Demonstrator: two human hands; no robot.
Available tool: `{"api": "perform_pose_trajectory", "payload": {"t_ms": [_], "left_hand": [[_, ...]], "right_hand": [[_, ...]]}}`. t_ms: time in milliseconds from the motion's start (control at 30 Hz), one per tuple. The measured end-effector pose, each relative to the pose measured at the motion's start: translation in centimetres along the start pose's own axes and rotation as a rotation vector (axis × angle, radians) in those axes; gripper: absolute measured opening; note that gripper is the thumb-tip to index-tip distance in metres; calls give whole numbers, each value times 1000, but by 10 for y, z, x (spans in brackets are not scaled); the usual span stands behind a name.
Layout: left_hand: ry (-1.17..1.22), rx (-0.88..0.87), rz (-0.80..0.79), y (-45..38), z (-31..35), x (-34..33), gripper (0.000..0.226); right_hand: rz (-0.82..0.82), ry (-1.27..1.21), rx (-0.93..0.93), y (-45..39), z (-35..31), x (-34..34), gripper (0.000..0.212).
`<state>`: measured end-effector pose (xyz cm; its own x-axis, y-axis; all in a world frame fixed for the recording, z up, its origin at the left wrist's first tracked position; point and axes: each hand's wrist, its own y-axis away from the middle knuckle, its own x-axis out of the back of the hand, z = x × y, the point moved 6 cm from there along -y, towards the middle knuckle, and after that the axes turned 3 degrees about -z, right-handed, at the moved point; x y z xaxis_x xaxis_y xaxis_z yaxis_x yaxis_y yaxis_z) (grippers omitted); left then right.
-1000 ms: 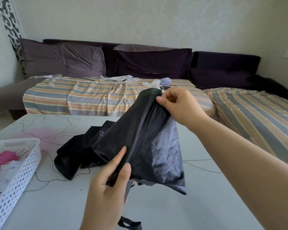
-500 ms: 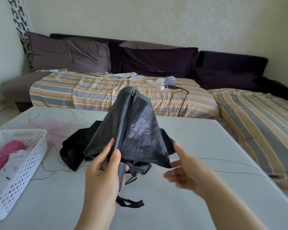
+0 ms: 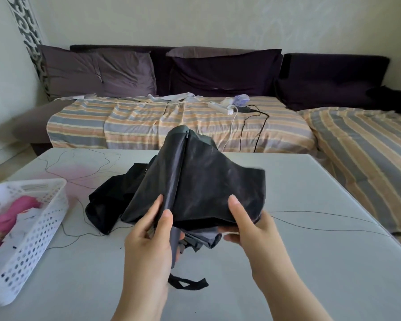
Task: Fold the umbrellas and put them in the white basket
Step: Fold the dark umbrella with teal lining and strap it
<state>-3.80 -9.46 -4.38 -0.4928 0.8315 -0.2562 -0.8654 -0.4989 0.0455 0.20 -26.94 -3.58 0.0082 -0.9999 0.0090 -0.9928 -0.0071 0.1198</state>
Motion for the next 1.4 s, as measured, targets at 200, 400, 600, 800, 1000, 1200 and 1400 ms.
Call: {"api": "perform_pose_trajectory", "payload": {"t_ms": [200,400,600,800,1000,1200,1400], "left_hand": [[-84,0,-14,5,-10,-9,27],[-238,-21,-65,15,-21,-23,31],[-454,-52,-244,27,-29,-38,21],[-574,-75,-390,39,-22,-41,50],[-587,-81,-421,38,-22,-40,29],[-443,47,-441,36,-21,-38,32],[-483,-18,-497,42,-16,-37,39]], "right_hand": [[227,66,382,16,-51,17,60],[17,-111,460,23,-75,6,60],[-311,-131,465,11,-75,-28,58],[-447,-19,430,-6,-62,-35,47],[-546,122,479,-5,-53,-32,27],[104,546,916,3,-63,16,19],[126,1021,737,-25,-39,33,55]]}}
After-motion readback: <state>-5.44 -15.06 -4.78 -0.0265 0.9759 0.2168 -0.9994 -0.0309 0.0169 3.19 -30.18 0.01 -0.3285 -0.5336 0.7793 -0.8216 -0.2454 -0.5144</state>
